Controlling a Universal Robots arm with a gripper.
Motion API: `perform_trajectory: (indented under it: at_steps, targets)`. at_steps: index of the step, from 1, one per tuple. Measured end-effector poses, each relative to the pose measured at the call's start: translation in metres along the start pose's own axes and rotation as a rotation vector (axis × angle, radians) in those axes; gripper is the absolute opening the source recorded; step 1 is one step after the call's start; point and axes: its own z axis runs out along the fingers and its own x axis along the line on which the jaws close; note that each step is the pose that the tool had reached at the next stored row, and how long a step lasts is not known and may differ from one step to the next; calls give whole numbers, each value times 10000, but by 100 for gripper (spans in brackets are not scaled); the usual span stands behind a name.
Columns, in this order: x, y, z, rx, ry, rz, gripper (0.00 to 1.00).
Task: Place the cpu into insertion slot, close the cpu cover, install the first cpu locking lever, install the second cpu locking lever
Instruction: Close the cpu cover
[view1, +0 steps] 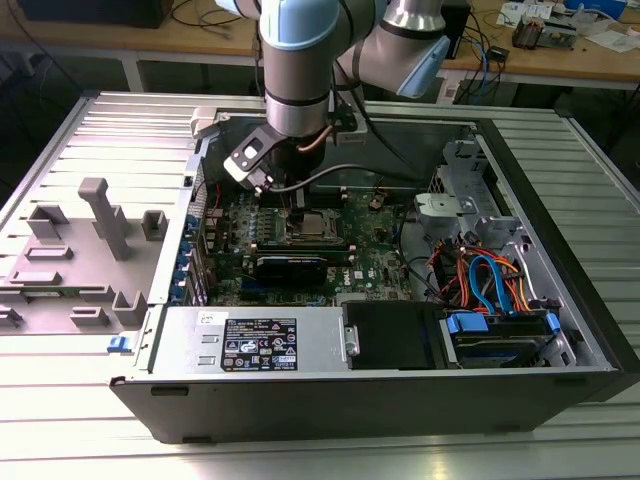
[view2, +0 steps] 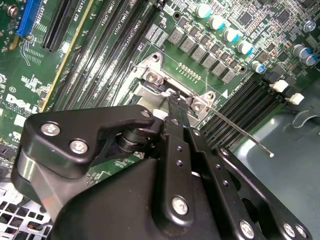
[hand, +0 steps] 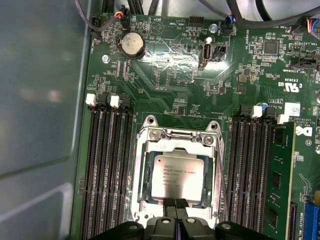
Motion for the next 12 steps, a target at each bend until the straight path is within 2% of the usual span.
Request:
perform_trajectory:
  at_steps: [6,10,12]
  targets:
    - [-1,-4,65,-1,0,-2,11]
    - [-2,-4,70,1,-5,-2,11]
    - [-1,-4,48,1,-10,-2,11]
